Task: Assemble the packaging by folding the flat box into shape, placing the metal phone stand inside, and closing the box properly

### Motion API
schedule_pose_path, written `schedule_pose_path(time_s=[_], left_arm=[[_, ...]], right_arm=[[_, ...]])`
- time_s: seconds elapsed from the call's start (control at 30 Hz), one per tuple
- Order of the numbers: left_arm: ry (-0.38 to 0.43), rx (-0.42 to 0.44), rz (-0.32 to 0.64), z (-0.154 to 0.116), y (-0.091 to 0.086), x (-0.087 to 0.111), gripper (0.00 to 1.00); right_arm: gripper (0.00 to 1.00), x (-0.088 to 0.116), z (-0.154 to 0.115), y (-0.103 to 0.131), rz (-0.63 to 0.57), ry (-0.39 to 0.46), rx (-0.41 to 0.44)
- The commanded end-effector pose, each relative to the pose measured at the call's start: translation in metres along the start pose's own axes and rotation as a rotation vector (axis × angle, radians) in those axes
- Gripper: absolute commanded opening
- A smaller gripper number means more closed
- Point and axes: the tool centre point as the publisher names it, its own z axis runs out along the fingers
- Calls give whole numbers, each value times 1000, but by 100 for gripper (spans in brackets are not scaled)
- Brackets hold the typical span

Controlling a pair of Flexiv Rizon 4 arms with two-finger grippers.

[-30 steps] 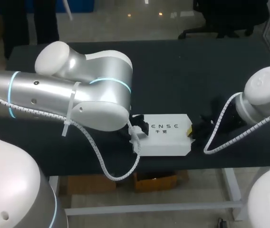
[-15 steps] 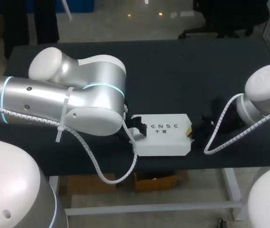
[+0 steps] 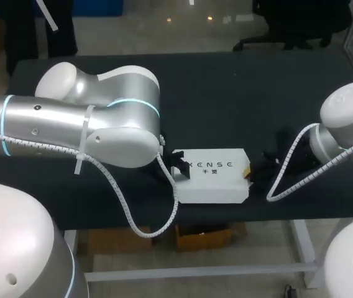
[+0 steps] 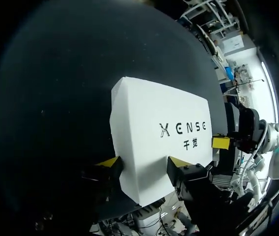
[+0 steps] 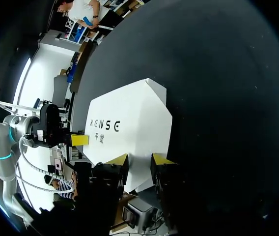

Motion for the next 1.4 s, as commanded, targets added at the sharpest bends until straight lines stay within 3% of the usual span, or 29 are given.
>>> schedule_pose_path(time_s=[0.03, 0.27, 0.67, 0.97, 1.4], left_arm=[[24, -14, 2, -4, -1, -5, 62], [44, -29, -5, -4, -2, -9, 64], [86, -50, -10, -3, -3, -12, 56], [87, -60, -15, -3, -3, -13, 55], [82, -59, -18, -1, -2, -13, 53]], right_arm=[[27, -2, 3, 2, -1, 16, 3], [27, -2, 4, 2, 0, 31, 1], [26, -1, 6, 3, -8, 67, -2], [37, 3, 6, 1, -31, 86, 6], [37, 1, 9, 1, 13, 84, 54]])
